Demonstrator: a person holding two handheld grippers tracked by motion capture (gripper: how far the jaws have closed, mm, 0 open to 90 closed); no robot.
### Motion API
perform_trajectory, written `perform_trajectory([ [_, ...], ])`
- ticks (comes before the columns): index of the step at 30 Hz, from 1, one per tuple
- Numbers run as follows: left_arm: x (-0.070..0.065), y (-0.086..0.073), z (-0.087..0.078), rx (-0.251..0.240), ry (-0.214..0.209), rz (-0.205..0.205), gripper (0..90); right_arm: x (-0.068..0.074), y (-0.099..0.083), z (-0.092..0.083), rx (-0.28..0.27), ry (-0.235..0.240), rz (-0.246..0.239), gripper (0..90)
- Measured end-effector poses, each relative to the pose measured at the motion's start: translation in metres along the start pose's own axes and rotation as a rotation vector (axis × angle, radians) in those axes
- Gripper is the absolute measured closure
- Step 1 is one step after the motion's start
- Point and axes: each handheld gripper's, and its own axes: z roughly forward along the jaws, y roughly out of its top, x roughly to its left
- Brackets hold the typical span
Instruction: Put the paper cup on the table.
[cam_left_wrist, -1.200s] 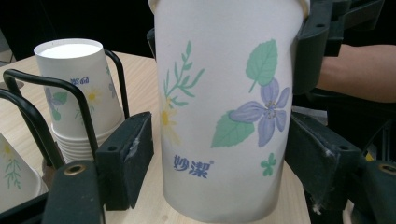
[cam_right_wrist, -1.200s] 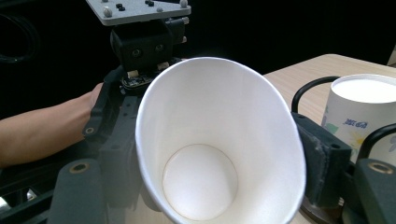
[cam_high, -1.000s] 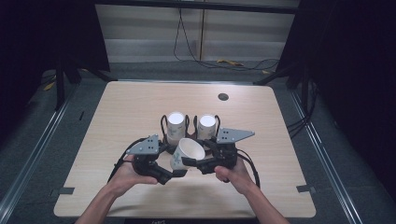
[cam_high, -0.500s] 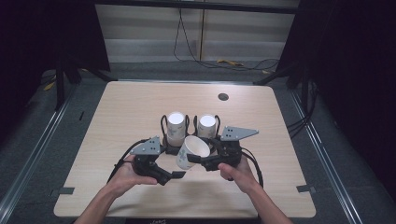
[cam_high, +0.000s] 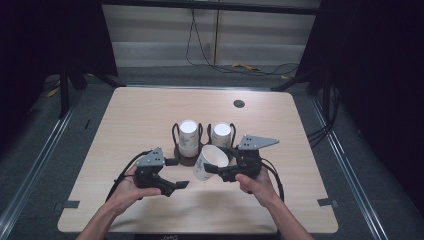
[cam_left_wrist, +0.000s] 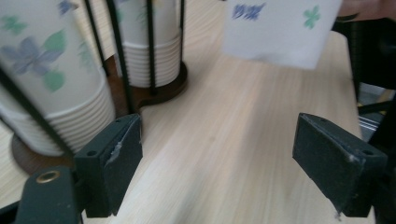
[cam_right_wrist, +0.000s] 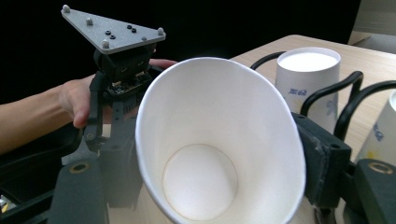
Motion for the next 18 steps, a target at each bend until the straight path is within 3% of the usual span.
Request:
perform_trajectory([
  [2, 0.003, -0.002, -0.003, 0.02, 0.039, -0.023, 15.8, 0.0, -0.001, -0.002, 0.0, -0.007, 0.0, 28.2],
  [7, 0.005, -0.005, -0.008, 0.028, 0.057, -0.039, 15.8, -0.002, -0.004, -0.008, 0.002, -0.035, 0.008, 28.4],
  [11, 0.007, -0.009, -0.011, 0.051, 0.088, -0.043, 15.7, -0.004, -0.007, -0.016, 0.008, -0.089, 0.011, 28.4],
  [12, 0.01, -0.012, -0.011, 0.062, 0.112, -0.069, 15.7, -0.005, -0.008, -0.021, 0.012, -0.121, 0.015, 28.4],
  [17, 0.014, -0.017, -0.013, 0.071, 0.138, -0.092, 15.7, -0.009, -0.01, -0.029, 0.006, -0.148, 0.013, 28.4],
  [18, 0.016, -0.019, -0.016, 0.071, 0.15, -0.093, 15.7, -0.011, -0.011, -0.033, 0.011, -0.175, 0.012, 28.4],
])
